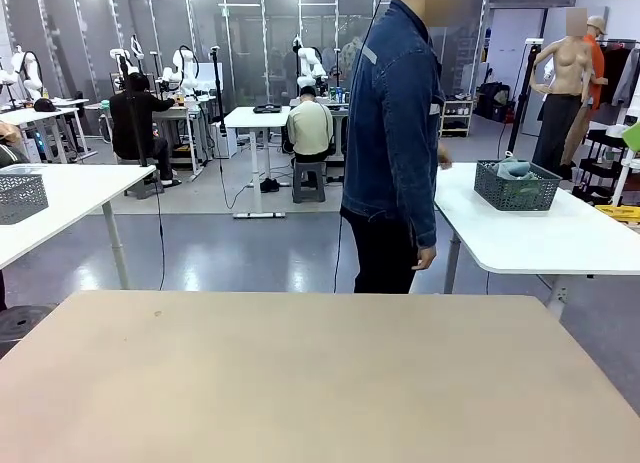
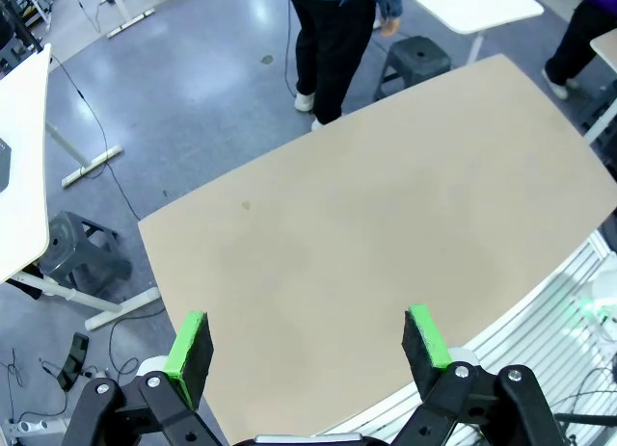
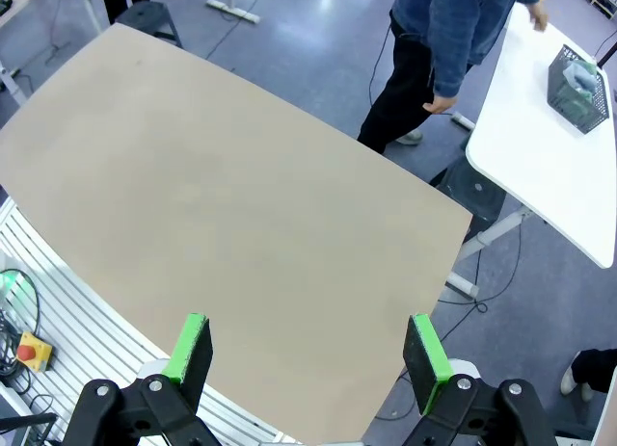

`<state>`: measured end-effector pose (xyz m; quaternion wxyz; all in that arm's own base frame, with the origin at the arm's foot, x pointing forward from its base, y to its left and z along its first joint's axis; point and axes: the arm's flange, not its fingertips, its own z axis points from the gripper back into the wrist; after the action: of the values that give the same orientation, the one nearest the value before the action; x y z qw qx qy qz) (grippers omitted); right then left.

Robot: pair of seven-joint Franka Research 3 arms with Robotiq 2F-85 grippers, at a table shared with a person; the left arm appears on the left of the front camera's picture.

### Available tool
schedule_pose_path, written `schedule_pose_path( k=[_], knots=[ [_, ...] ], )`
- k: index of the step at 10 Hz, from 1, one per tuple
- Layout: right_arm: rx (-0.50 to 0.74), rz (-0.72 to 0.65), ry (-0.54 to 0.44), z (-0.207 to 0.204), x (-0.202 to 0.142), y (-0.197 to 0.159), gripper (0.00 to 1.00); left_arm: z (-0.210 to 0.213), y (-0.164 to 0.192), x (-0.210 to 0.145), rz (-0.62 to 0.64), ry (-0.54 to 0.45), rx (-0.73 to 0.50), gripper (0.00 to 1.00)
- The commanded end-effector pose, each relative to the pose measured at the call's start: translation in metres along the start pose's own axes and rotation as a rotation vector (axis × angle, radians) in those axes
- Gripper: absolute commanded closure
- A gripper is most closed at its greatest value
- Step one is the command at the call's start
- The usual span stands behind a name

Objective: Fold the towels and place them in the basket.
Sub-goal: When a person lays out a Towel with hook on the table, fold it in half twice.

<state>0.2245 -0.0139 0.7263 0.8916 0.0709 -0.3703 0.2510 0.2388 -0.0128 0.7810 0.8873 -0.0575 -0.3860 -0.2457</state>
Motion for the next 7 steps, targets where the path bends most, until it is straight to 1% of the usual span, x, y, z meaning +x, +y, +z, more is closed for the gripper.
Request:
schedule_pose_path(
  k=[1,7],
  knots=[
    [0.001,0.001,0.001,-0.0007,0.0009,0.0001,0.00,0.0002,0.0000,0.0012,-0.008,-0.001,-0.005,0.00],
    [0.001,0.001,0.001,-0.0007,0.0009,0.0001,0.00,0.0002,0.0000,0.0012,-0.008,-0.001,-0.005,0.00]
  ],
)
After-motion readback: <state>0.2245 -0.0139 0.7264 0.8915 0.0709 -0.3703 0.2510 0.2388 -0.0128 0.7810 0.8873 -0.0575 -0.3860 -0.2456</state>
